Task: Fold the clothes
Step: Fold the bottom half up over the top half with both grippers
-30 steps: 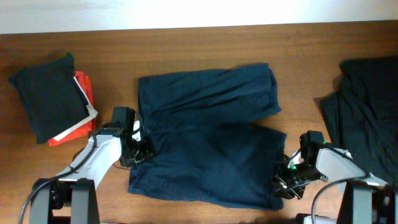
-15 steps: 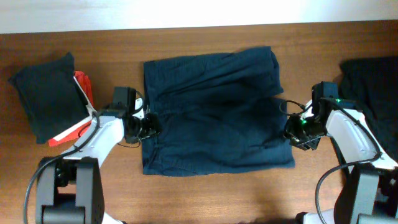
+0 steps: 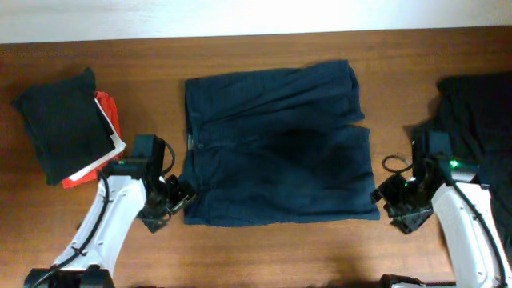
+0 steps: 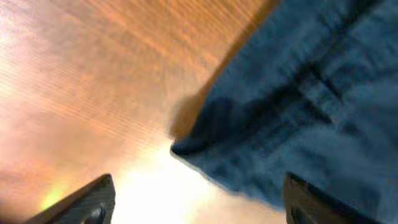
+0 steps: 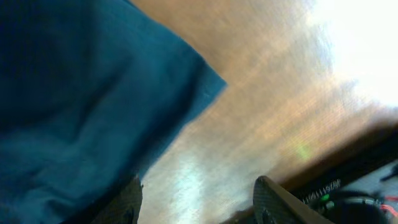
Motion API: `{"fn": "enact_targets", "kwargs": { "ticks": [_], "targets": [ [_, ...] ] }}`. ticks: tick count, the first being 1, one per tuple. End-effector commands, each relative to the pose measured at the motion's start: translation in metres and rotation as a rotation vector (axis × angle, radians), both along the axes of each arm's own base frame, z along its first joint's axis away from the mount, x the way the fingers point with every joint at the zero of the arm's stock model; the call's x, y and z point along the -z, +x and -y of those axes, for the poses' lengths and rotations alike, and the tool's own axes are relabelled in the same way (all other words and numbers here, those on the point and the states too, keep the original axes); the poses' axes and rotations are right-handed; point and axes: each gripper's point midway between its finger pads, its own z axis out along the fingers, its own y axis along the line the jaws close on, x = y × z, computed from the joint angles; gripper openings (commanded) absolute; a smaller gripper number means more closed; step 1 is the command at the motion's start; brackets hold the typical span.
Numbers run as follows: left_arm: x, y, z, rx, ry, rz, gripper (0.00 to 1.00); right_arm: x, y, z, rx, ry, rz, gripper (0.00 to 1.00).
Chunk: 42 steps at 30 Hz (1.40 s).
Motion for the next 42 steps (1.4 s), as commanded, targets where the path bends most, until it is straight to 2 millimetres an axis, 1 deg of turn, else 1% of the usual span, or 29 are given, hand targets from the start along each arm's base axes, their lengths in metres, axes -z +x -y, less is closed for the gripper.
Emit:
{"fn": "enact_targets", "kwargs": {
  "ticks": [1, 3, 5, 7, 8, 9, 10, 12, 13, 14, 16, 17, 20, 22, 25, 27, 28, 29, 32, 33, 34, 35, 36, 37, 39, 40, 41, 42],
  "targets": [
    [0.026, -0.024, 0.008, -0.148, -0.056, -0.067, 0.84, 0.027, -0.021, -0.005, 0.085, 0.018, -0.073, 0.61],
    [0.036, -0.027, 0.014, -0.172, -0.095, -0.060, 0.81, 0.041, -0.025, -0.009, 0.085, 0.042, -0.076, 0.61],
    [0.046, -0.028, 0.016, -0.205, -0.107, -0.046, 0.78, 0.048, -0.028, -0.011, 0.086, 0.049, -0.080, 0.61],
    [0.051, -0.020, 0.019, -0.217, -0.122, -0.002, 0.77, 0.048, -0.027, -0.011, 0.084, 0.048, -0.074, 0.61],
    [0.053, -0.013, 0.021, -0.217, -0.128, 0.032, 0.73, 0.048, -0.027, -0.010, 0.082, 0.045, -0.074, 0.61],
    [0.054, -0.008, 0.024, -0.207, -0.132, 0.062, 0.68, 0.048, -0.027, -0.010, 0.082, 0.044, -0.074, 0.61],
    [0.055, -0.005, 0.025, -0.200, -0.131, 0.077, 0.60, 0.048, -0.027, -0.010, 0.082, 0.045, -0.074, 0.61],
    [0.054, 0.000, 0.026, -0.196, -0.134, 0.096, 0.35, 0.048, -0.027, -0.010, 0.082, 0.045, -0.074, 0.61],
    [0.054, -0.001, 0.026, -0.196, -0.135, 0.095, 0.29, 0.048, -0.027, -0.010, 0.082, 0.044, -0.075, 0.61],
    [0.054, -0.003, 0.025, -0.196, -0.133, 0.087, 0.26, 0.048, -0.027, -0.010, 0.082, 0.044, -0.074, 0.61],
    [0.056, -0.020, 0.024, -0.196, -0.117, 0.014, 0.26, 0.048, -0.027, -0.007, 0.082, 0.028, -0.077, 0.62],
    [0.057, -0.026, 0.023, -0.179, -0.113, -0.006, 0.26, 0.049, -0.027, -0.006, 0.081, 0.022, -0.077, 0.63],
    [0.058, -0.035, 0.021, -0.135, -0.101, -0.033, 0.26, 0.050, -0.030, -0.006, 0.080, 0.019, -0.085, 0.68],
    [0.058, -0.038, 0.021, -0.135, -0.101, -0.042, 0.35, 0.053, -0.031, -0.007, 0.080, 0.020, -0.089, 0.68],
    [0.057, -0.052, 0.021, -0.138, -0.098, -0.104, 0.42, 0.061, -0.028, -0.008, 0.084, 0.025, -0.063, 0.71],
    [0.057, -0.055, 0.021, -0.141, -0.097, -0.114, 0.43, 0.069, -0.022, -0.007, 0.083, 0.022, -0.026, 0.71],
    [0.057, -0.054, 0.021, -0.141, -0.098, -0.110, 0.43, 0.074, -0.008, -0.004, 0.083, 0.013, 0.041, 0.72],
    [0.057, -0.054, 0.021, -0.141, -0.098, -0.110, 0.43, 0.077, -0.003, -0.004, 0.083, 0.010, 0.065, 0.72],
    [0.057, -0.054, 0.021, -0.141, -0.097, -0.110, 0.43, 0.085, -0.001, -0.003, 0.083, 0.011, 0.059, 0.71],
    [0.057, -0.054, 0.021, -0.141, -0.097, -0.111, 0.42, 0.089, -0.001, -0.003, 0.083, 0.013, 0.043, 0.59],
    [0.057, -0.054, 0.021, -0.140, -0.097, -0.111, 0.42, 0.092, -0.002, -0.003, 0.083, 0.015, 0.028, 0.35],
    [0.057, -0.054, 0.021, -0.141, -0.098, -0.112, 0.42, 0.095, -0.004, -0.004, 0.083, 0.017, 0.011, 0.19],
    [0.057, -0.055, 0.022, -0.141, -0.102, -0.117, 0.42, 0.098, -0.005, -0.004, 0.082, 0.019, -0.003, 0.09],
    [0.056, -0.057, 0.022, -0.141, -0.103, -0.123, 0.42, 0.098, -0.006, -0.003, 0.083, 0.016, -0.006, 0.04],
    [0.056, -0.057, 0.022, -0.141, -0.103, -0.123, 0.42, 0.098, -0.002, -0.002, 0.082, 0.010, 0.008, 0.04],
    [0.057, -0.054, 0.022, -0.141, -0.105, -0.112, 0.27, 0.098, -0.002, -0.002, 0.082, 0.010, 0.009, 0.04],
    [0.057, -0.051, 0.022, -0.140, -0.106, -0.100, 0.05, 0.098, -0.002, -0.002, 0.079, 0.010, 0.009, 0.04],
    [0.057, -0.049, 0.022, -0.139, -0.104, -0.090, 0.01, 0.098, -0.003, -0.002, 0.066, 0.010, 0.010, 0.04]
  ]
}}
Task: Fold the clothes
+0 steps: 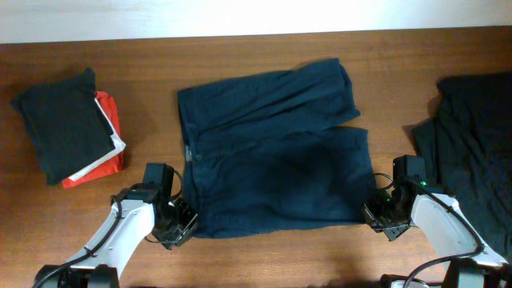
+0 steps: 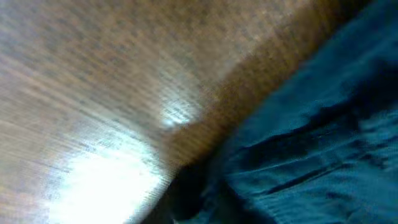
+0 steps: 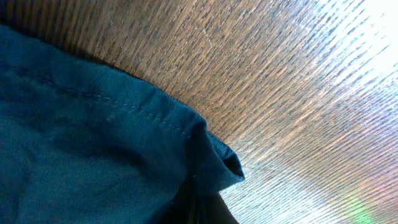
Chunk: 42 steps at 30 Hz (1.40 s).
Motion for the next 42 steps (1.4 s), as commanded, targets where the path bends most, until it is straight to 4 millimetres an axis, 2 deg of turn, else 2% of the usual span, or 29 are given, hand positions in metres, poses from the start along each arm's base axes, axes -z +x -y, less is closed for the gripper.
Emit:
{"fn": "enact_targets", "kwargs": {
  "ticks": [1, 4, 5, 6, 8, 10, 12, 15, 17, 18, 20, 23, 25, 26, 29, 32, 33, 35, 38, 39, 40, 41, 42],
  "targets": [
    [0.007, -0.005, -0.004, 0.037, 0.026, -0.005, 0.00, -0.001, -0.003, 0.003, -0.037, -0.017, -0.007, 0.04],
    [-0.010, -0.003, -0.015, 0.201, 0.080, 0.016, 0.00, -0.037, 0.000, 0.013, -0.115, -0.073, -0.021, 0.04],
    [-0.025, 0.003, -0.022, 0.241, 0.123, 0.035, 0.00, -0.054, 0.006, 0.014, -0.156, -0.079, 0.005, 0.04],
    [-0.051, 0.013, -0.026, 0.305, 0.152, 0.086, 0.00, -0.079, 0.008, 0.015, -0.204, -0.088, 0.033, 0.04],
    [-0.083, 0.018, -0.026, 0.360, 0.157, 0.149, 0.00, -0.109, 0.011, 0.015, -0.244, -0.103, 0.079, 0.04],
    [-0.111, 0.014, -0.026, 0.359, 0.160, 0.186, 0.00, -0.142, 0.013, 0.018, -0.254, -0.139, 0.139, 0.04],
    [-0.136, 0.001, -0.033, 0.329, 0.165, 0.211, 0.00, -0.169, 0.013, 0.021, -0.277, -0.172, 0.192, 0.04],
    [-0.153, -0.004, -0.045, 0.254, 0.178, 0.269, 0.00, -0.204, 0.029, 0.024, -0.346, -0.228, 0.308, 0.04],
    [-0.156, 0.006, -0.053, 0.207, 0.191, 0.313, 0.00, -0.228, 0.055, 0.028, -0.385, -0.282, 0.435, 0.04],
    [-0.157, 0.020, -0.058, 0.156, 0.198, 0.347, 0.00, -0.237, 0.071, 0.028, -0.426, -0.300, 0.496, 0.04],
    [-0.158, 0.046, -0.062, 0.096, 0.179, 0.409, 0.00, -0.239, 0.099, 0.025, -0.481, -0.294, 0.566, 0.04],
    [-0.147, 0.088, -0.069, 0.014, 0.175, 0.448, 0.00, -0.226, 0.135, 0.031, -0.483, -0.300, 0.586, 0.04],
    [-0.139, 0.135, -0.075, -0.014, 0.183, 0.540, 0.00, -0.216, 0.180, 0.022, -0.510, -0.250, 0.674, 0.04],
    [-0.131, 0.152, -0.077, -0.028, 0.181, 0.558, 0.00, -0.213, 0.194, 0.016, -0.526, -0.237, 0.707, 0.04],
    [-0.102, 0.176, -0.081, -0.048, 0.177, 0.536, 0.00, -0.189, 0.243, -0.013, -0.604, -0.217, 0.776, 0.04],
    [-0.074, 0.193, -0.083, -0.075, 0.171, 0.516, 0.00, -0.159, 0.278, -0.037, -0.656, -0.209, 0.813, 0.04],
    [-0.070, 0.201, -0.084, -0.076, 0.173, 0.534, 0.01, -0.152, 0.287, -0.040, -0.662, -0.214, 0.823, 0.04],
    [-0.064, 0.222, -0.086, -0.078, 0.178, 0.594, 0.09, -0.139, 0.307, -0.042, -0.664, -0.226, 0.863, 0.04],
    [-0.059, 0.245, -0.089, -0.081, 0.181, 0.664, 0.14, -0.130, 0.322, -0.037, -0.647, -0.262, 0.887, 0.06],
    [-0.058, 0.248, -0.089, -0.081, 0.180, 0.676, 0.20, -0.130, 0.326, -0.034, -0.639, -0.284, 0.895, 0.14],
    [-0.058, 0.252, -0.088, -0.079, 0.174, 0.688, 0.32, -0.132, 0.329, -0.034, -0.637, -0.289, 0.912, 0.40],
    [-0.059, 0.254, -0.087, -0.078, 0.168, 0.698, 0.42, -0.135, 0.333, -0.035, -0.636, -0.296, 0.930, 0.79],
    [-0.061, 0.256, -0.087, -0.076, 0.166, 0.712, 0.57, -0.138, 0.335, -0.034, -0.635, -0.301, 0.946, 0.99]
  ]
}}
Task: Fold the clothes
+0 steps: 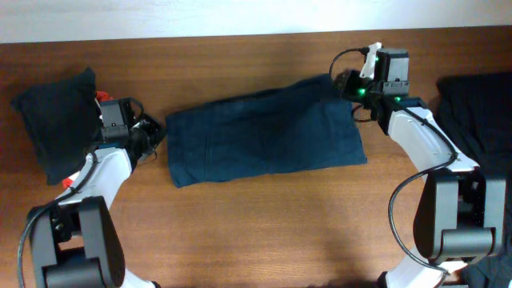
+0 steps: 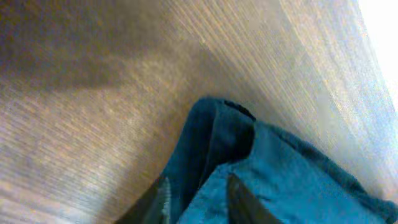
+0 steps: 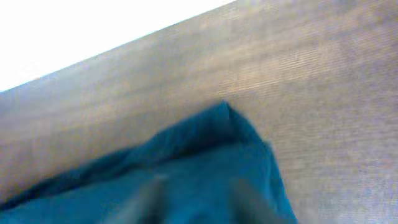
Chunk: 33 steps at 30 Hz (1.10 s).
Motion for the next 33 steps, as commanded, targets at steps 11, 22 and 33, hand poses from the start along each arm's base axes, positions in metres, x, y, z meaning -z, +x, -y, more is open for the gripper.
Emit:
{"fn": "enact_targets", "kwargs": {
  "ticks": [11, 22, 33],
  "targets": [
    [0.037, -0.037, 0.044, 0.258, -0.029, -0.168, 0.82, 0.072, -0.101, 0.003, 0.002, -0.015, -0.530, 0.99],
    [0.079, -0.078, 0.063, 0.371, -0.107, -0.371, 0.00, 0.007, -0.113, -0.010, -0.133, -0.030, -0.391, 0.74],
    [-0.080, -0.121, 0.047, 0.472, 0.059, -0.380, 0.00, 0.047, -0.194, -0.146, -0.650, -0.043, -0.545, 0.04]
  ]
}}
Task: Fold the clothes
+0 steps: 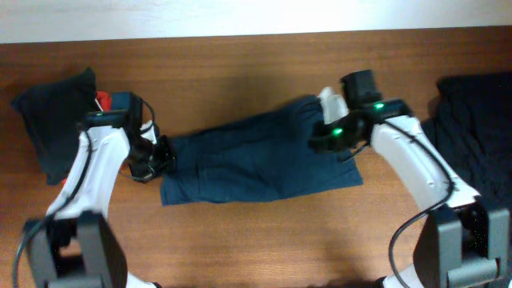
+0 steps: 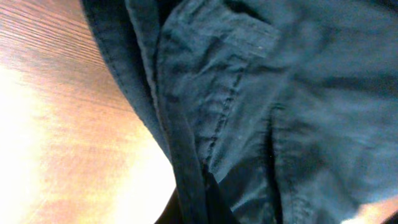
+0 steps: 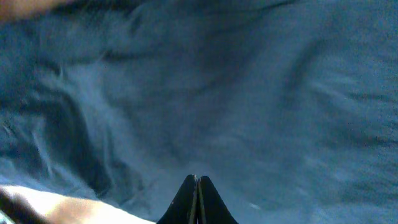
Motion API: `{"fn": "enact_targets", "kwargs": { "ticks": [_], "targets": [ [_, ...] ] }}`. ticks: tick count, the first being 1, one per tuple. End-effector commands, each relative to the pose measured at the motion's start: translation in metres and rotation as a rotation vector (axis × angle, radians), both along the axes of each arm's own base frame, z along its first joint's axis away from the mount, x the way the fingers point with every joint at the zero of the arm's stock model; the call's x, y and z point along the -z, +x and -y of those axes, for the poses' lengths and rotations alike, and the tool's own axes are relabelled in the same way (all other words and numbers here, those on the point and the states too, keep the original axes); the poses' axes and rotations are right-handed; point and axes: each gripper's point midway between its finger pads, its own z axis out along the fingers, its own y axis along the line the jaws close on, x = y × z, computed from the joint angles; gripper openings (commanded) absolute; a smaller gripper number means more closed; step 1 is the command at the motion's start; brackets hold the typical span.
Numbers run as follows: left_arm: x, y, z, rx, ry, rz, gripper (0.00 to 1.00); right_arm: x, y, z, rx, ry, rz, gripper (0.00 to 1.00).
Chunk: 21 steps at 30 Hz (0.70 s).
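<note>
The navy shorts (image 1: 256, 164) lie folded in half lengthwise across the middle of the table. My left gripper (image 1: 157, 156) is at their left end. In the left wrist view the waistband (image 2: 180, 124) runs straight down into my left gripper (image 2: 196, 214), which is shut on it. My right gripper (image 1: 318, 142) is over the right part of the shorts. The right wrist view shows its fingertips (image 3: 197, 186) pressed together, with the shorts' cloth (image 3: 205, 93) filling the view beyond them and nothing visible between them.
A folded black garment (image 1: 48, 120) rests on a red and white one (image 1: 101, 99) at the far left. A heap of dark clothes (image 1: 476, 120) lies at the right edge. Bare wood (image 1: 256, 248) runs along the front.
My left gripper has moved from the far left corner to the left end of the shorts. My right gripper has moved from the far right corner down onto the cloth. The shorts lie slightly more askew.
The shorts lay spread flat with both grippers open beside the near corners. Then both were shut on those corners. Later the near half lay folded over the far half, grippers at the far edge. Now both are at the folded shorts.
</note>
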Motion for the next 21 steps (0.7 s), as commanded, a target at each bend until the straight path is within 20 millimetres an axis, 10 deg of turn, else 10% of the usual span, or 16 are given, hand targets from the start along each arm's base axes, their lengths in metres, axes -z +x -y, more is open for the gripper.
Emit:
{"fn": "enact_targets", "kwargs": {
  "ticks": [1, 12, 16, 21],
  "targets": [
    [-0.055, -0.003, 0.000, 0.026, 0.019, 0.165, 0.01, 0.034, -0.034, -0.049, -0.169, -0.001, -0.076, 0.04],
    [-0.098, -0.001, 0.014, 0.042, -0.051, 0.337, 0.00, 0.115, -0.103, -0.216, -0.477, 0.217, -0.140, 0.07],
    [-0.097, -0.004, 0.013, 0.041, -0.047, 0.327, 0.00, 0.109, -0.088, -0.205, -0.432, 0.205, -0.125, 0.11],
    [-0.094, -0.001, 0.001, 0.027, 0.023, 0.329, 0.00, 0.046, -0.050, -0.109, -0.283, 0.070, -0.120, 0.11]
  ]
}}
